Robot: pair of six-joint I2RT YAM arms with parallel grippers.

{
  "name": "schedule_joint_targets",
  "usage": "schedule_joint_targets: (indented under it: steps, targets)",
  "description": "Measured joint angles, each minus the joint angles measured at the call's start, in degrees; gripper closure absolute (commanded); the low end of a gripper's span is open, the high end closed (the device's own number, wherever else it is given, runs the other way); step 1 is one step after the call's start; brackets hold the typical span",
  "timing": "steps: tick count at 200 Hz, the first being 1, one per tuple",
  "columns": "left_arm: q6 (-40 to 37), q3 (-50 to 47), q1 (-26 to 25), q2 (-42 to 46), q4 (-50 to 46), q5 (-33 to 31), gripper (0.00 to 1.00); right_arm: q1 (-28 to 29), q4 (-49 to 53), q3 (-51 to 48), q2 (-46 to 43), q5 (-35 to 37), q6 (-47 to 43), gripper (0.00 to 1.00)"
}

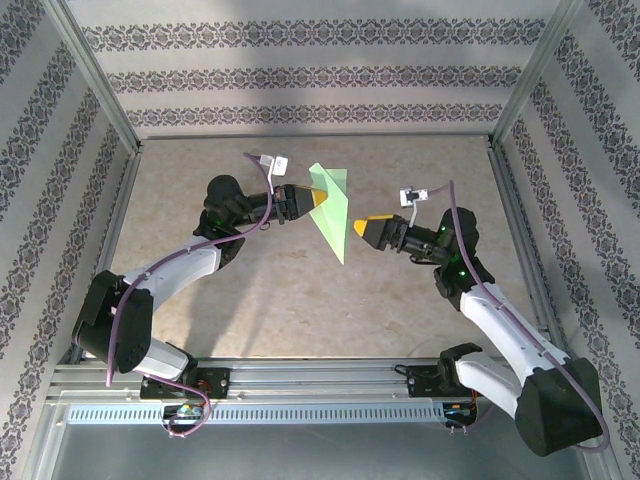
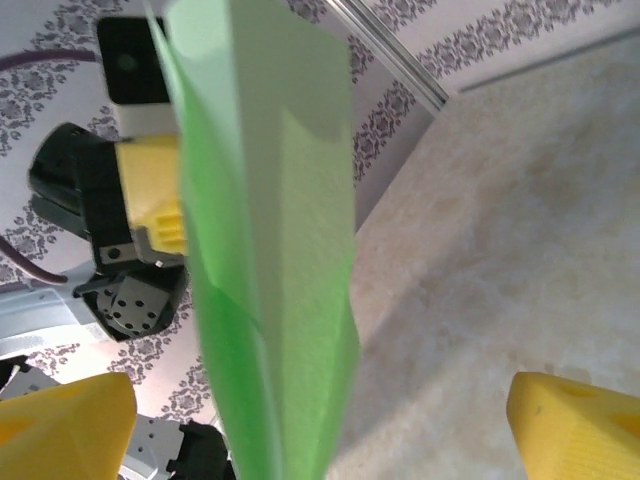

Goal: Fold a paper plane with a square sheet of paper (fold left side to right side)
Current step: Turn over the paper at the center of the table.

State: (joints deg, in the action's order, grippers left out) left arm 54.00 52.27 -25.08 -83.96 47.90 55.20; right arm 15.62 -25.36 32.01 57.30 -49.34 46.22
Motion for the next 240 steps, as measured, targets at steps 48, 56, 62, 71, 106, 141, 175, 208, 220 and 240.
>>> schedule_joint_targets:
  steps: [48,56,62,71,106,141,175,208,220,240]
  targets:
    - [-0.3,0.0,-0.2,0.0,-0.1,-0.2,1.00,4.0,-2.9,-0.6,1.3,-0.7,0.6,0.02]
    - [-0.3,0.0,-0.4,0.0,-0.1,-0.3,1.00,4.4,-3.7,-0.6,1.9,-0.9,0.7,0.04]
    - [-0.4,0.0,-0.5,0.0,-0.1,-0.3,1.00,4.7,-4.1,-0.5,2.5,-0.9,0.9,0.06]
    - [-0.4,0.0,-0.8,0.0,-0.1,-0.4,1.00,5.2,-4.8,-0.2,3.7,-0.9,1.5,0.10]
    - [-0.4,0.0,-1.2,0.0,-0.1,-0.4,1.00,6.1,-6.2,2.1,7.4,-1.1,3.6,0.31]
    - [-0.4,0.0,-1.4,0.0,-0.3,-0.4,1.00,6.3,-7.3,4.4,7.3,-1.1,3.5,0.50]
    - [-0.4,0.0,-1.5,0.0,-0.3,-0.4,0.99,5.9,-6.9,5.2,7.2,-0.9,3.6,0.69]
    - [-2.0,0.0,-1.5,-0.1,-2.2,-0.7,0.70,5.5,-5.6,5.6,7.0,-0.4,3.5,0.93]
    - [-3.3,0.0,-1.5,-0.1,-3.7,-1.3,0.63,5.5,-4.7,5.7,6.6,-0.1,3.3,1.00]
    - [-5.9,-0.1,-1.4,0.2,-7.6,-3.1,0.54,5.5,-1.7,5.8,5.6,0.9,1.8,1.00]
